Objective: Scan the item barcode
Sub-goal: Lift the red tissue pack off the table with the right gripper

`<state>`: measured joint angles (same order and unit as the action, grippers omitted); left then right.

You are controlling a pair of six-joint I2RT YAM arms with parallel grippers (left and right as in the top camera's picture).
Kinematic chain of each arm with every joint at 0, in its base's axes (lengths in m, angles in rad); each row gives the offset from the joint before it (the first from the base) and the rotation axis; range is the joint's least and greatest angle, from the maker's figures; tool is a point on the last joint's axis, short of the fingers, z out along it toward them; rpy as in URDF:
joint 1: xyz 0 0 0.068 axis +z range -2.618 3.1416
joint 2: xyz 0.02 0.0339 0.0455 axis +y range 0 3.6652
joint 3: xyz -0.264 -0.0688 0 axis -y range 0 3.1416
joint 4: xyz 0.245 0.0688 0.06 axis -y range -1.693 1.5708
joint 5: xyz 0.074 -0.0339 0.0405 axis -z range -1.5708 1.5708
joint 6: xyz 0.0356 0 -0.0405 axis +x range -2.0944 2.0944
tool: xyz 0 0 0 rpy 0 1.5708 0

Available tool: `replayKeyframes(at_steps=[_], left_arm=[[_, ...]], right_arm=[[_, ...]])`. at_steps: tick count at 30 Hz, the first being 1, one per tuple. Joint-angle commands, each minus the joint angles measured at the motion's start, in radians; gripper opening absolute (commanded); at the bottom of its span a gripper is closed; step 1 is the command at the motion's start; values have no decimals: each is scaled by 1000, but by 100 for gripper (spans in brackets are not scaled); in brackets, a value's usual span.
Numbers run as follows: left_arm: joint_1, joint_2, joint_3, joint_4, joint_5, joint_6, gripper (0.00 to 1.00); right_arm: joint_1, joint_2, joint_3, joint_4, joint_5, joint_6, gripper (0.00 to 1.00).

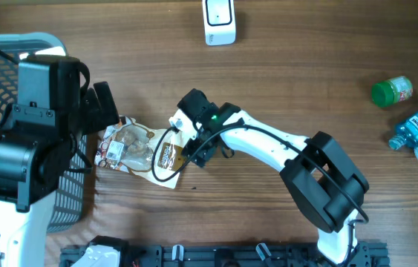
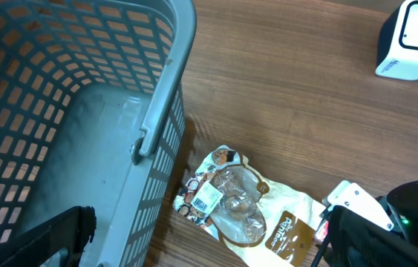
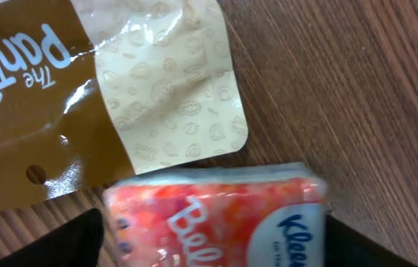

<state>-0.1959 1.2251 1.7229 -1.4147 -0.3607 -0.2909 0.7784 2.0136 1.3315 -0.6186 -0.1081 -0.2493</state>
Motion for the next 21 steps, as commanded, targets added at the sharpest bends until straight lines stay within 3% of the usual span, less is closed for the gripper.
replayKeyframes(at_steps=[1,5,11,16,21], left_arm=[[3,0,-2,0,9,-6,100],[3,0,-2,-1,9,-6,100],[3,0,-2,0,9,-6,100],[3,0,-2,-1,9,-6,100],[3,0,-2,-1,9,-6,100]], right_arm=[[-8,-7,-4,9,-20,-8,77],[-8,-7,-4,12,0,18,69],[-8,-7,-4,11,3,25,67],[-8,-7,84,-68,14,190,63],[-12,-7,258,-173,-37,487,63]])
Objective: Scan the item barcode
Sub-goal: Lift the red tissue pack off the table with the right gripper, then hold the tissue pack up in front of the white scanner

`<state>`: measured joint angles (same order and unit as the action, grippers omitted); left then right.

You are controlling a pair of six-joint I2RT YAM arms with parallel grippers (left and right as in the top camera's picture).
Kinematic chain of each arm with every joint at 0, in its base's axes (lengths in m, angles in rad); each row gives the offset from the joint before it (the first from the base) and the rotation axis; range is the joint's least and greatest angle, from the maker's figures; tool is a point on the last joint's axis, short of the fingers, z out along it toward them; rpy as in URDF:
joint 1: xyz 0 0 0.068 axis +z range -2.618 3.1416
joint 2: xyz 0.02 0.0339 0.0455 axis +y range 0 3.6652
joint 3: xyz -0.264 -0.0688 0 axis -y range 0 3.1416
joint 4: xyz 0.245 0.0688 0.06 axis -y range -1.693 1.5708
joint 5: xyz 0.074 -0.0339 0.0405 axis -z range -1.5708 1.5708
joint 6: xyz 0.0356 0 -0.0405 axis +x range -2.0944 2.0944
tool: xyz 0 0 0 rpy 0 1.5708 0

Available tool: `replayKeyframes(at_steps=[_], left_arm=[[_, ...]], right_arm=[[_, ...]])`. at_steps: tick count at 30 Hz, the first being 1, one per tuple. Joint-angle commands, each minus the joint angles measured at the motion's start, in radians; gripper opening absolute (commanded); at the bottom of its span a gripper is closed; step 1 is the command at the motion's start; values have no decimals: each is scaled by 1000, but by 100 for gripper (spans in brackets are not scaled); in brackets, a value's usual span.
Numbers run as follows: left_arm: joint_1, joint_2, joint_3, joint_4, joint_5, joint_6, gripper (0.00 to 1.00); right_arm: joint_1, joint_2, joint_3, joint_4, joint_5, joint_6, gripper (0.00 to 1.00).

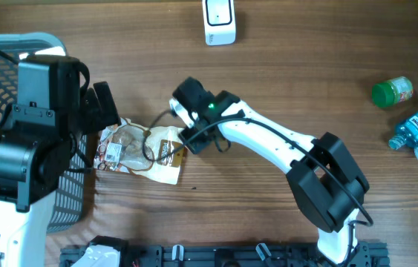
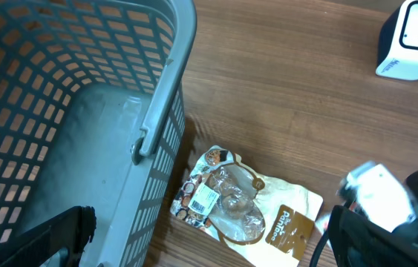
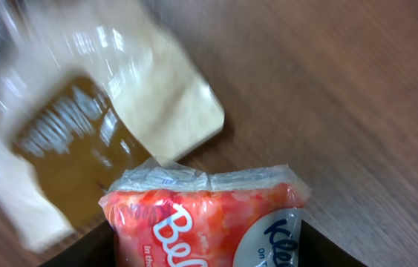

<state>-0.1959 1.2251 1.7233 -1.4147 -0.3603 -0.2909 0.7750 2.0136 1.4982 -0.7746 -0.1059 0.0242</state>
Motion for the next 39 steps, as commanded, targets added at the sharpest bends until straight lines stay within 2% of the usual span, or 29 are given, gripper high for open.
replayKeyframes(at_steps=[1,3,5,8,10,13,16,20,26,30,32,33,35,37,39], left_arm=[[3,0,-3,-1,8,-6,100],[3,0,-3,-1,8,-6,100],[3,0,-3,-1,8,-6,100],[3,0,-3,-1,8,-6,100],[3,0,-3,-1,8,-6,100],[3,0,-3,-1,8,-6,100],[3,0,-3,-1,8,-6,100],[3,0,-3,0,8,-6,100],[3,0,-3,-1,8,-6,100],[3,0,-3,-1,8,-6,100],[3,0,-3,-1,8,-6,100],[3,0,-3,-1,9,-6,100],[3,0,-3,-1,8,-6,100],[3,0,-3,-1,8,-6,100],[3,0,-3,-1,8,-6,100]], right_arm=[[-14,-7,116,-22,-51,267,63],[-42,-7,166,-31,-54,438,70],[-87,-7,186,-11,-89,594,64],[-185,-7,186,75,-235,841,57],[-232,-7,186,72,-335,996,53],[-259,-7,186,79,-484,1091,55],[-276,-7,186,79,-614,1188,61],[-299,-7,186,78,-806,1311,60],[-342,-7,186,79,-1056,1364,57],[-355,-7,186,80,-1062,1354,59],[-357,-7,186,103,-1018,1287,57],[-357,-7,186,124,-934,1218,57],[-359,-7,186,200,-648,944,56],[-359,-7,186,306,-456,692,57],[-359,-7,181,438,-254,543,57]])
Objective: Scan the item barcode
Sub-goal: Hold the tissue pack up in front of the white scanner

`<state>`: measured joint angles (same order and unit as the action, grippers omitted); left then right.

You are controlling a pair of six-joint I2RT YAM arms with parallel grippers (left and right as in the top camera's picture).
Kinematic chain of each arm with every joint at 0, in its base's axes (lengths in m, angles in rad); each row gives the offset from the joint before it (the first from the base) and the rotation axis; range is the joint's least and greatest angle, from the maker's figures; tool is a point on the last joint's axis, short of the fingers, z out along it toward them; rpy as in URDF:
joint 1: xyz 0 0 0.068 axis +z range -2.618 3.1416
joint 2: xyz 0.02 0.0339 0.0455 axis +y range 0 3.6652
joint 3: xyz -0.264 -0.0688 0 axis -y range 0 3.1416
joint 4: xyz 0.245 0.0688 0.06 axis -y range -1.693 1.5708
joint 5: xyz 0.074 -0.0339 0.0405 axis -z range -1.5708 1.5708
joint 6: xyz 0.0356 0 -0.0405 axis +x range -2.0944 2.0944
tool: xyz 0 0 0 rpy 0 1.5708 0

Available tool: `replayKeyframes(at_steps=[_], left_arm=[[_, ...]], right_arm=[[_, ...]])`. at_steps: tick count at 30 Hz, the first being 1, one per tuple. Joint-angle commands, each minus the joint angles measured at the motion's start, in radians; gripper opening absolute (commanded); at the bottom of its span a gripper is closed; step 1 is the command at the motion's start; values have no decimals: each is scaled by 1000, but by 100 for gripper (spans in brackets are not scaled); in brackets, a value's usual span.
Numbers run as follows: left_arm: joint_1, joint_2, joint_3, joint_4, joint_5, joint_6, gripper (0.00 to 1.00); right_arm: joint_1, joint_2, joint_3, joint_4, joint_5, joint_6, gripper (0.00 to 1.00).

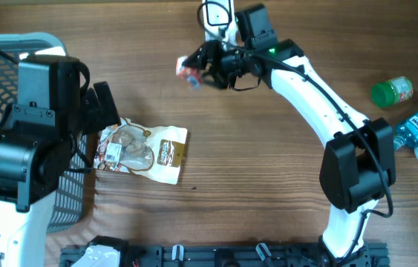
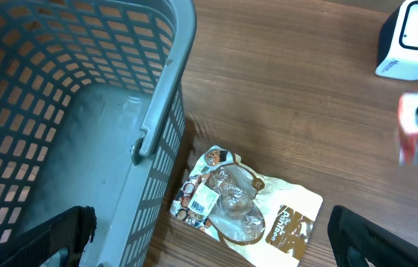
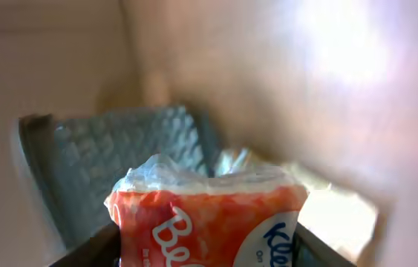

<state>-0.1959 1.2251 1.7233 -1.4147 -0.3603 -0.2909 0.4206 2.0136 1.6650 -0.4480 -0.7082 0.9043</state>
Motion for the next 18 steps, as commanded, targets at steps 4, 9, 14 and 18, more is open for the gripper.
replayKeyframes(at_steps=[4,9,14,18], left_arm=[[3,0,-3,-1,8,-6,100],[3,0,-3,-1,8,-6,100],[3,0,-3,-1,8,-6,100],[3,0,-3,-1,8,-6,100]], right_arm=[[-5,29,8,432,541,-566,53],[-8,231,8,885,672,-591,59],[-8,397,10,1203,779,-623,58],[-10,463,24,1280,799,-733,57]])
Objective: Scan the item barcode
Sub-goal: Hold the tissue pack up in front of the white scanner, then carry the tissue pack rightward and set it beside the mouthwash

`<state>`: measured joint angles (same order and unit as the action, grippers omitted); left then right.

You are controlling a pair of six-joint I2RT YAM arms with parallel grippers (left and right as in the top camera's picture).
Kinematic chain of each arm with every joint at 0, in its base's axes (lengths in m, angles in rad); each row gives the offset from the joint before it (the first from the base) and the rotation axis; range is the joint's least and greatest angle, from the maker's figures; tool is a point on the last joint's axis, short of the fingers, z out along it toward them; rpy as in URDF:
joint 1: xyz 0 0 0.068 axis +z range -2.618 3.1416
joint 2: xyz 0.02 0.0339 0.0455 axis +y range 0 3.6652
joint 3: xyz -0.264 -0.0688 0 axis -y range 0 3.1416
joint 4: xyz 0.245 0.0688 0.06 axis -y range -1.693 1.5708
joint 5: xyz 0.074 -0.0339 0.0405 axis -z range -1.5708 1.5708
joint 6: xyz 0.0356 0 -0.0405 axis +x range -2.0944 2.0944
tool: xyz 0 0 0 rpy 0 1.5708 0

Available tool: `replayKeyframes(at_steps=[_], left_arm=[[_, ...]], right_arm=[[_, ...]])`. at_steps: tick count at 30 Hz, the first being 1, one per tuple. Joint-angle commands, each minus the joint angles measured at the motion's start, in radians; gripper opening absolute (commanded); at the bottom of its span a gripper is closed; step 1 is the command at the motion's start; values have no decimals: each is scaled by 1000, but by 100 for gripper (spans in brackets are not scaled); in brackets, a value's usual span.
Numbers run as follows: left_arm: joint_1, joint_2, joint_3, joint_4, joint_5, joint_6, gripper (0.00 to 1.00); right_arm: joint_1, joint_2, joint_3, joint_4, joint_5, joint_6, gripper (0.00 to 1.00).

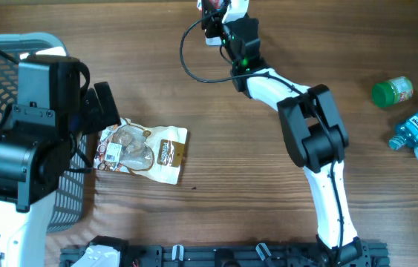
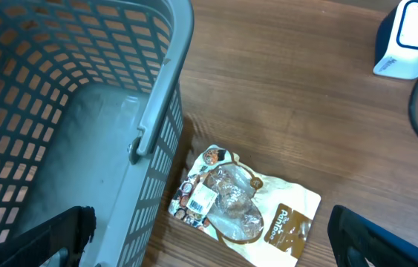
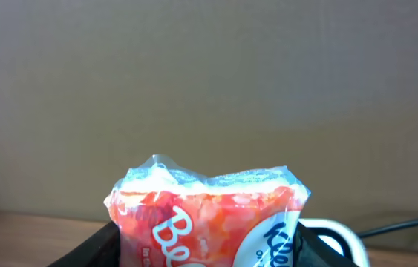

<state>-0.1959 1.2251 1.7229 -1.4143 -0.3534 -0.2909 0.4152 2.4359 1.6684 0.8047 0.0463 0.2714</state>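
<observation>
An orange-red Kleenex tissue pack fills the lower right wrist view, with my right gripper shut on it. Just behind the pack stands the white barcode scanner, in front of a plain wall. Overhead, the right arm reaches to the table's far edge, and its gripper covers most of the scanner. In the left wrist view the scanner is at the top right. My left gripper hangs open above the basket's edge and a snack bag, holding nothing.
A grey mesh basket stands at the far left. A brown and cream snack bag lies flat beside it, barcode label up. A green-capped bottle and a blue bottle lie at the right edge.
My right gripper has moved with the tissue pack from left of the scanner to directly at the scanner at the far edge. The wrist has turned and now faces the wall. The left arm is unchanged.
My right gripper was at the tissue pack on the table beside the snack bag. Then it held the pack just above the bag. Later the pack was in the air left of the scanner. Now it is at the scanner. The left gripper stayed open throughout.
</observation>
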Motion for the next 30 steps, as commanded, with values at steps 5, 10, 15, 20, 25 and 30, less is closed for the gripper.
replayKeyframes(at_steps=[5,10,15,20,25,30], left_arm=[[3,0,-2,-1,2,-6,100],[3,0,-2,-1,2,-6,100],[3,0,-2,-1,2,-6,100],[3,0,-2,-1,2,-6,100],[3,0,-2,-1,2,-6,100],[3,0,-2,-1,2,-6,100]], right_arm=[[-24,124,72,17,58,-141,56],[-32,184,155,-32,57,-137,55],[-31,184,164,-32,53,-138,54],[-15,184,164,-42,51,-141,54],[-13,182,164,-86,51,-141,54],[-7,142,164,-113,70,-171,53]])
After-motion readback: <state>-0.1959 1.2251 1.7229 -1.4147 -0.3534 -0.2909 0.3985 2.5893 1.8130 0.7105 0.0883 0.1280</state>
